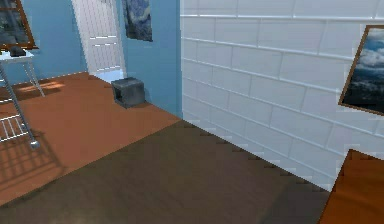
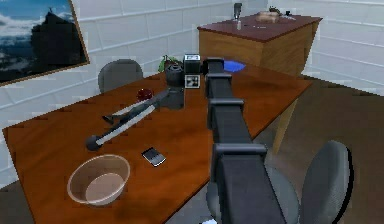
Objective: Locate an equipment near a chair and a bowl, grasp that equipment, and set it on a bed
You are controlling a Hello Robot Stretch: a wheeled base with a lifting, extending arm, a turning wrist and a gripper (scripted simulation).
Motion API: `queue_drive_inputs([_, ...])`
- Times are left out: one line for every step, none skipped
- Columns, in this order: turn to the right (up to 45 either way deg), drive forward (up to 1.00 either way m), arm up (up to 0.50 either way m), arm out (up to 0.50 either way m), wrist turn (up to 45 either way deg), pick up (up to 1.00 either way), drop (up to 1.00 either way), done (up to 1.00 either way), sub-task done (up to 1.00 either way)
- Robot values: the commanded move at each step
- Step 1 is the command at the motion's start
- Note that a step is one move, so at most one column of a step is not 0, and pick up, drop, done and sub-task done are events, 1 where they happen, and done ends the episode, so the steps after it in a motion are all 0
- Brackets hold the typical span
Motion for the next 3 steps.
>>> queue_drive_inputs([0.0,0.00,0.00,0.00,45.0,0.00,0.00,0.00,0.00])
queue_drive_inputs([0.0,0.00,0.00,0.00,9.0,0.00,0.00,0.00,0.00])
queue_drive_inputs([0.0,0.00,-0.30,0.00,0.0,0.00,0.00,0.00,0.00])
